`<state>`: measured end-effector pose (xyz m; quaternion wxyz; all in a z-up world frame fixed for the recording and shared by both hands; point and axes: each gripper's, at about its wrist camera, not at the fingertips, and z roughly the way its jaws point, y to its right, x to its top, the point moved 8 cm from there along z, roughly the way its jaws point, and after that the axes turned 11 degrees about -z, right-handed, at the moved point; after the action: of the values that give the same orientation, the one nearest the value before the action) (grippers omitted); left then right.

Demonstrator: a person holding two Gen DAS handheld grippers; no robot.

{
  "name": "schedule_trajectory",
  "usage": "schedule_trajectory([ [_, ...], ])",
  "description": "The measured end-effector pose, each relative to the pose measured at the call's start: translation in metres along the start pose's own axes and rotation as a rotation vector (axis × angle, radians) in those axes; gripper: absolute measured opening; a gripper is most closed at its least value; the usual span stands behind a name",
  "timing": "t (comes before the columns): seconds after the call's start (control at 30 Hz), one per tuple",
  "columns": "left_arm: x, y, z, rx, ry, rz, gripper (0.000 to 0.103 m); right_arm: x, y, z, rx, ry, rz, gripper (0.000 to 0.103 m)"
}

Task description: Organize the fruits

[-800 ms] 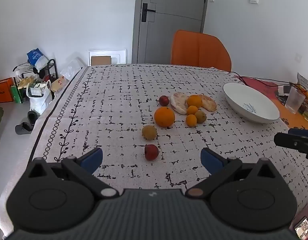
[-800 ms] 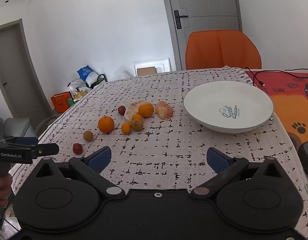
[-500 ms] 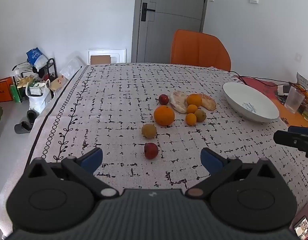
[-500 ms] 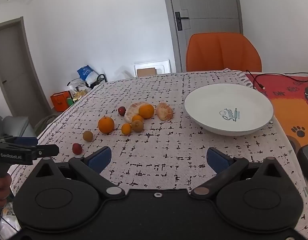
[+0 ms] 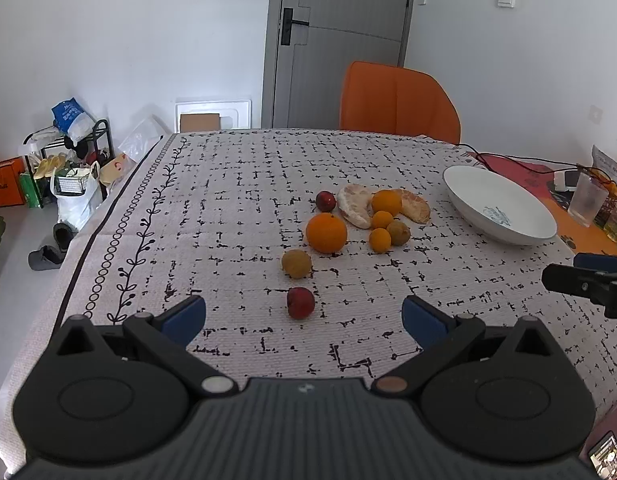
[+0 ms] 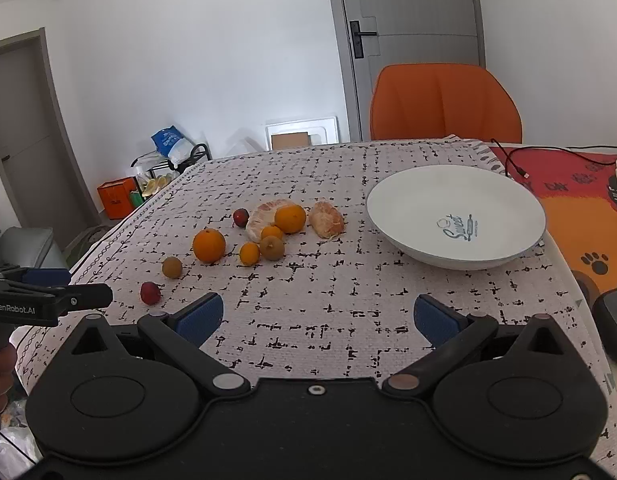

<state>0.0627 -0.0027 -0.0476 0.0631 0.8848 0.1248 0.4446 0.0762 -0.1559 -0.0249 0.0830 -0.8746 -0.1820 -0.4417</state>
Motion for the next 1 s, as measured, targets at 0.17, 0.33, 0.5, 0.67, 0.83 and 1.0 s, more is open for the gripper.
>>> schedule_trajectory([
  [0.17,0.0011,0.0003,-0.0007,-0.001,0.001,-0.002,0.103,0.001,-0.0019,-0.001,0.003,0.001,-0.008,0.103],
  [0.33,0.0022,-0.0004,-0.0018,-0.002,0.001,-0.006,0.103,0.0008,-0.0029,-0.0002,0.001,-0.001,-0.015,0.103],
  [0.5,0.0029,-0.0009,-0.0018,-0.003,0.001,-0.007,0.103,0.0014,-0.0045,-0.0006,0.007,0.001,-0.015,0.103],
  [0.67,0.0029,-0.0004,-0.0024,-0.002,-0.001,-0.006,0.103,0.0014,-0.0037,-0.0005,0.004,0.002,-0.014,0.103],
  [0.83,0.003,0.0016,-0.0029,-0.002,0.001,-0.001,0.103,0.0007,-0.0023,-0.0011,0.002,0.001,-0.011,0.103],
  [1.0,0.0019,0.0012,-0.0022,-0.003,0.0,-0.001,0.103,0.001,-0.0024,-0.002,0.0,0.002,-0.013,0.103],
])
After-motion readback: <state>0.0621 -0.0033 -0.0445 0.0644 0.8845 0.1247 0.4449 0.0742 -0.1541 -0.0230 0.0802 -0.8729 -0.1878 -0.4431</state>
